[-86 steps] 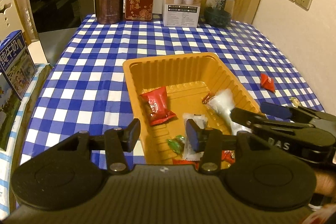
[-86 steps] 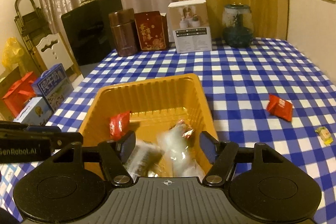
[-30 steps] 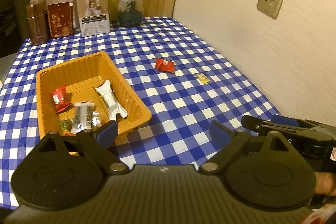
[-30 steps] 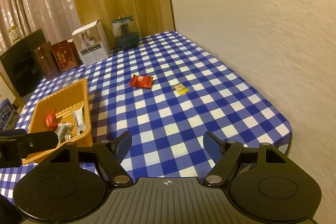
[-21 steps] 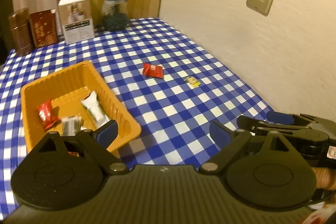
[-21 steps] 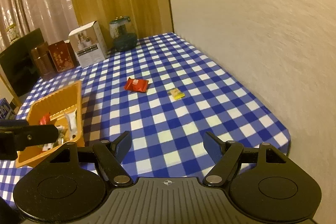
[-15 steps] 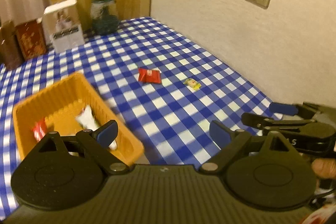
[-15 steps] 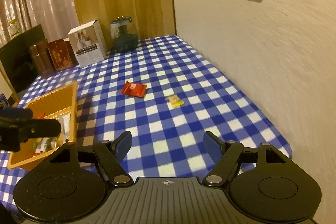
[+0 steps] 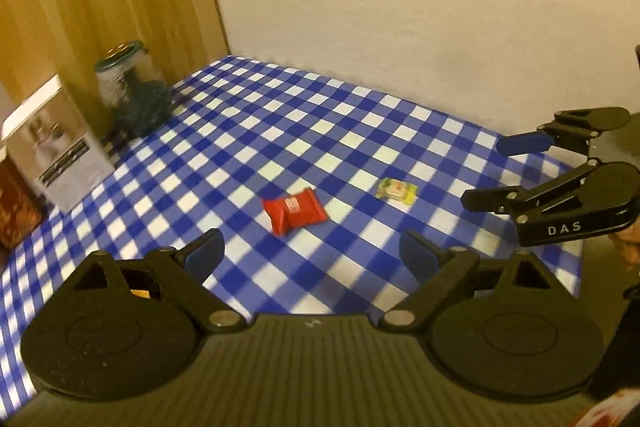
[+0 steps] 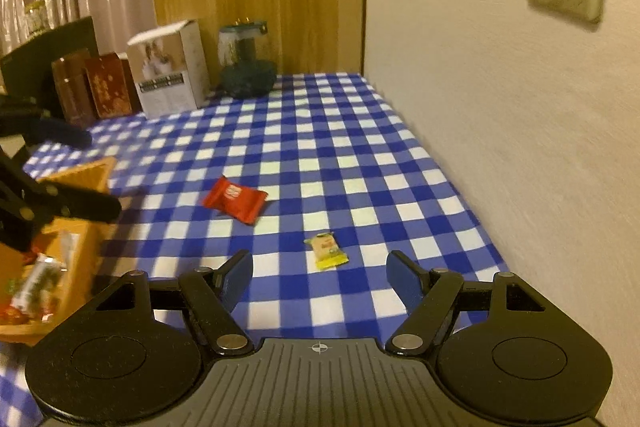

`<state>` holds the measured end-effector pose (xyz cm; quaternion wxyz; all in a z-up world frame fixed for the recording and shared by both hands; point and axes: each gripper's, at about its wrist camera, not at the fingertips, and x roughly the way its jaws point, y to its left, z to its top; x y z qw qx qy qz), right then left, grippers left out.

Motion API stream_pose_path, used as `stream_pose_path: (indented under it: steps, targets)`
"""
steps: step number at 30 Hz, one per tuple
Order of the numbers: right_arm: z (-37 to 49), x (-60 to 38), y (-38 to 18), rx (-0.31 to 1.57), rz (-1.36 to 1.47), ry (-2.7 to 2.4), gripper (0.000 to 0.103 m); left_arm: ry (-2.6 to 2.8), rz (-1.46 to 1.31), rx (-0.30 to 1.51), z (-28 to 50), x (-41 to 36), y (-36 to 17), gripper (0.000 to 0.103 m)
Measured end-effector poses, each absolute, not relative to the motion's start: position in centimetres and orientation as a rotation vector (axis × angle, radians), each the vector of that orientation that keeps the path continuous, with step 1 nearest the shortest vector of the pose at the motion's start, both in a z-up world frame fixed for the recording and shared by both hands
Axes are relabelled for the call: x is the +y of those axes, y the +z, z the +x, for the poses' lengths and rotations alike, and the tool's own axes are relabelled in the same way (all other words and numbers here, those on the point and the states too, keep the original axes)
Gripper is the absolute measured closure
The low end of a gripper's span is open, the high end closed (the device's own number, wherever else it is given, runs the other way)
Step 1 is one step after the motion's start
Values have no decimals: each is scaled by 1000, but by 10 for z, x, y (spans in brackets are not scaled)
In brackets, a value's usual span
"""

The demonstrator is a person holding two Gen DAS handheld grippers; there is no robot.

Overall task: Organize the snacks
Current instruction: 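Move both open tools toward the red candy and small yellow candy on the cloth, then grasp the red wrapped candy with the left tool while the right tool grasps the yellow candy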

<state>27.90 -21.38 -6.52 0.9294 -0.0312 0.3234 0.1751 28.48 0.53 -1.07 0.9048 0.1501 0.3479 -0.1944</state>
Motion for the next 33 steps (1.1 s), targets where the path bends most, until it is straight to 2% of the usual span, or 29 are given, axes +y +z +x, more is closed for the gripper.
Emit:
stream_pose_path:
  steps: [5, 7, 12, 16, 23, 25, 33]
  targets:
    - [311, -208, -88, 684, -103, 367, 33, -445, 447, 712, 321, 1, -26, 10]
    - [324, -206, -97, 697, -109, 361, 41, -461, 499, 725, 333, 1, -34, 10]
    - [351, -199, -109, 703, -119, 375, 48, -514, 548, 763, 358, 4, -52, 10]
    - [368, -191, -123, 733, -166, 392, 62, -555, 568, 777, 365, -1, -64, 10]
    - [382, -190, -139, 781, -189, 421, 67, -637, 644, 791, 376, -13, -84, 11]
    - [384, -190, -139, 784, -180, 419, 80, -654, 656, 792, 380, -17, -87, 13]
    - [380, -193, -128, 780, -118, 372, 81, -721, 757, 814, 398, -35, -108, 21]
